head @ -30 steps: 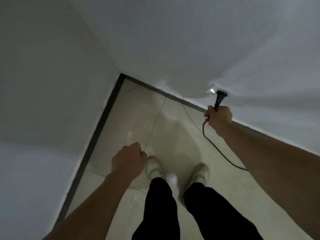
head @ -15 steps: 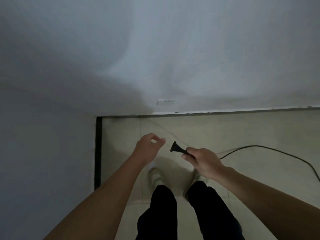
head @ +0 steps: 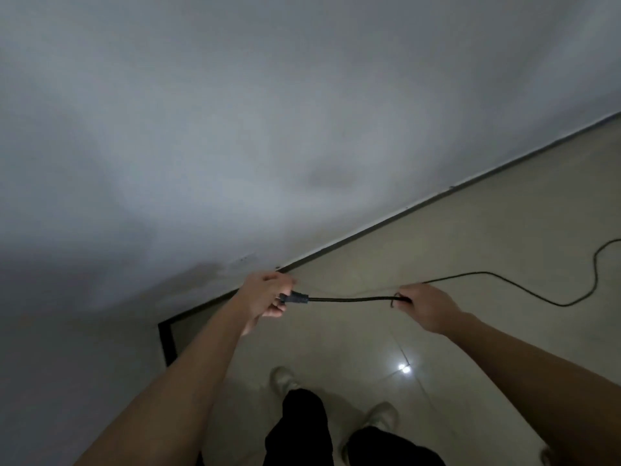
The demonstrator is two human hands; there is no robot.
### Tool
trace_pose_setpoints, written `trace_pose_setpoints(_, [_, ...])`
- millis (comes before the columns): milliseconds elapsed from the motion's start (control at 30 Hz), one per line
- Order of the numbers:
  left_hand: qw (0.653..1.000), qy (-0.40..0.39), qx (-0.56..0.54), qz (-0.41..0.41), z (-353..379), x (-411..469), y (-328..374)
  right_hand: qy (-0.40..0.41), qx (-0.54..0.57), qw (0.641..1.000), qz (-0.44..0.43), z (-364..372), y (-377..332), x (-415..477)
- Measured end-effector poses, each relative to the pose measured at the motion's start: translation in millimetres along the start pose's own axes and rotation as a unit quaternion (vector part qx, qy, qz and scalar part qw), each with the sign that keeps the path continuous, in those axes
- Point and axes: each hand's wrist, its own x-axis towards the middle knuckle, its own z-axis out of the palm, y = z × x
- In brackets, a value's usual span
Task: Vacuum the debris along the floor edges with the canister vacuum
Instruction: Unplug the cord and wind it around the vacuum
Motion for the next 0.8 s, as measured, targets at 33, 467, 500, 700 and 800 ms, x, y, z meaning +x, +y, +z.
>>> trace_pose_setpoints(33, [0.999,-0.022,0.044,0.003,5.7,-8.1,10.4,0.004,0.013,0.999,0.031,-10.9,21.2,-11.7])
trace_pose_setpoints(467, [0.981,-0.099,0.031,0.166,210.8,-118.2,179.0,0.256,0.100,0.961,0.017,-196.7,90.4,-146.9])
trace_pose_setpoints(500, [0.978,-0.086,0.037,0.186,218.2,-122.6,195.4,0.270,0.102,0.957,0.035,-200.7,104.2,-155.2])
trace_pose_setpoints(700, [0.956,-0.036,-0.124,0.265,218.5,-132.1,297.4,0.269,0.136,0.930,0.209,-192.3,220.4,-196.6])
trace_pose_setpoints(800, [0.939,0.005,-0.188,0.287,210.2,-122.3,346.6,0.215,0.139,0.912,0.321,-166.3,286.6,-218.5])
